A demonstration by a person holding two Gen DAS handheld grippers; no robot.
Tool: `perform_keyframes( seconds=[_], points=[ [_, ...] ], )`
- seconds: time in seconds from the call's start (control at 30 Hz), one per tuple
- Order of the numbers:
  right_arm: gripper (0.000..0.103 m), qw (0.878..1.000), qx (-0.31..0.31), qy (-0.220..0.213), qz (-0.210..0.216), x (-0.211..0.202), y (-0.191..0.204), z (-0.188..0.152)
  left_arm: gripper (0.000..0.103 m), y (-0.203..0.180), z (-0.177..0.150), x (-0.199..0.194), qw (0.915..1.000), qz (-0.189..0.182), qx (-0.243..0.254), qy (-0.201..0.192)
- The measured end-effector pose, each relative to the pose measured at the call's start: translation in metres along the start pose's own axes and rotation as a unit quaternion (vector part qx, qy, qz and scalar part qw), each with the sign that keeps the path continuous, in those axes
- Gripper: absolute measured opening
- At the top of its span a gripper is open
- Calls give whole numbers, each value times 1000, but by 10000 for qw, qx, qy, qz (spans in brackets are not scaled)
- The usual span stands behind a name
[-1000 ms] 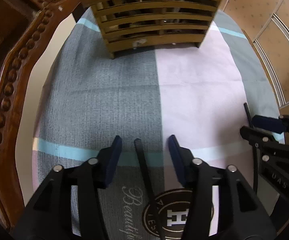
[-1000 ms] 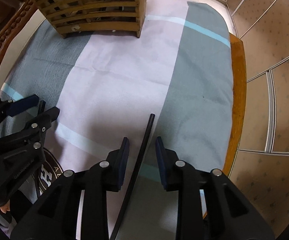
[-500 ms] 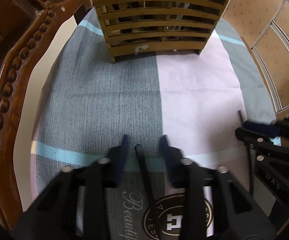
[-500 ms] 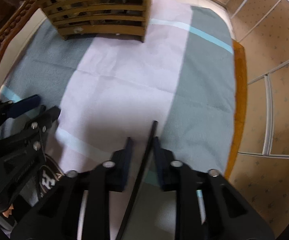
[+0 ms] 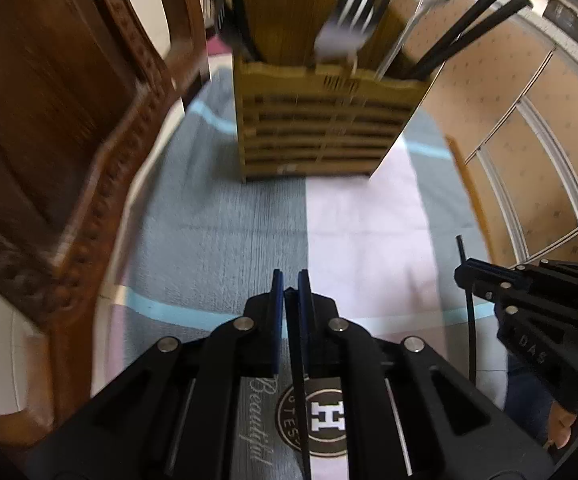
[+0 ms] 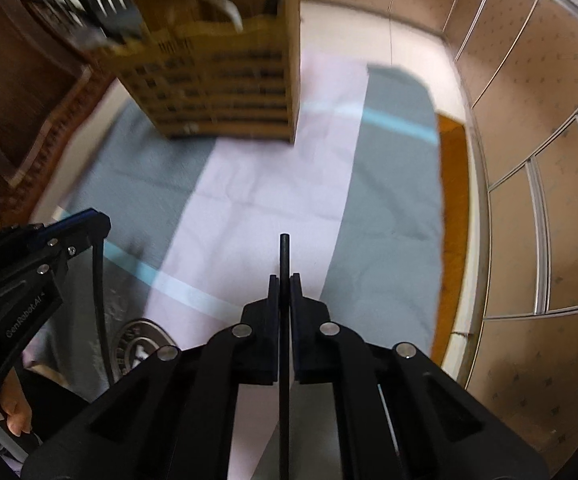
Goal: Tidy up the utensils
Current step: 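Lift both chopsticks into the wooden holder and open both tools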
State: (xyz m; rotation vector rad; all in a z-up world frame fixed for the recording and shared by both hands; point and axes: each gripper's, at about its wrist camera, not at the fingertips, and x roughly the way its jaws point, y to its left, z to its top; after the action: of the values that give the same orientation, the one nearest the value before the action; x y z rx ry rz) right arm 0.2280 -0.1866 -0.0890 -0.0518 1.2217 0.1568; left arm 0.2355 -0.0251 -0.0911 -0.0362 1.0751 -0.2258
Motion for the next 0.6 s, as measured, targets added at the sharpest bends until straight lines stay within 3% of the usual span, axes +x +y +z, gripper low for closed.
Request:
perform_keyframes(
  seconds=[0.33,0.6],
  points=[
    [6,9947,13,-1011,187,-85,-4,-12,7,-18,3,-82,9964,-23,79,-849],
    [6,9823,177,-1846,275,-141,-6,-22,7,-12,4,-155,9861,-124,-100,-1653]
  ],
)
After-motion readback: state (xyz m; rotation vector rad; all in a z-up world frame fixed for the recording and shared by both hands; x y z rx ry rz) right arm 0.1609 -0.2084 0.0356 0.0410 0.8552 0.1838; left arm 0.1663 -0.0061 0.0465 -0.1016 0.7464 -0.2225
